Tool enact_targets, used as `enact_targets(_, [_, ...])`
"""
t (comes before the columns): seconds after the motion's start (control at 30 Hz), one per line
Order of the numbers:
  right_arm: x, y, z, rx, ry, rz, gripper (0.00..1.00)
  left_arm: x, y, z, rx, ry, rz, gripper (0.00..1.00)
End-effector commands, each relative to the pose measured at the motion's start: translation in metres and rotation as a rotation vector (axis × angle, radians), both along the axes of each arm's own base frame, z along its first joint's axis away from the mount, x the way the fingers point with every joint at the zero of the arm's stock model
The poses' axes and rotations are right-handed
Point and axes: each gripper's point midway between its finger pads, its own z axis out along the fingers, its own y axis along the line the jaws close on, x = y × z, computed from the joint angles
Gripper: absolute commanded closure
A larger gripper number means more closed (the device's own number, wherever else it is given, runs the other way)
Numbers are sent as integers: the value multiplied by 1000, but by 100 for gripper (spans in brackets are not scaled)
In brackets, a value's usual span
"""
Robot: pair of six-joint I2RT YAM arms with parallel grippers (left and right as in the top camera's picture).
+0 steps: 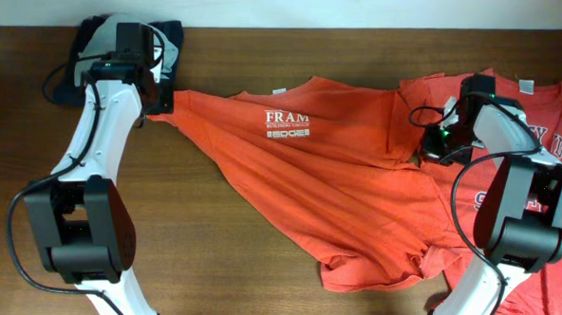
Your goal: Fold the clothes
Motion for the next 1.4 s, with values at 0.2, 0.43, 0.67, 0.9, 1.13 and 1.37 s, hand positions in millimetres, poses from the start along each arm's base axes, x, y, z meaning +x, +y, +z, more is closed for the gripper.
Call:
enact_targets(0.2, [2,20,1,66,-33,80,96,2,8,9,15,-22,31,97])
enact_targets(0.43, [-28,-15,-27,-148,72,62,96,2,8,9,15,-22,31,97])
enact_targets(0.67, [-44,-113,-7,-500,149,-61,96,3,9,9,15,-23,32,97])
enact_targets(0.9, [-35,-202,26,-535,25,-197,96,2,9,9,15,-22,32,97])
enact_targets(1.13, [3,-262,83,-587,-208,-224,96,2,9,9,15,-21,31,97])
enact_targets(1.37, [21,-213,147,-277,-298,-201,96,0,8,8,15,-13,32,76])
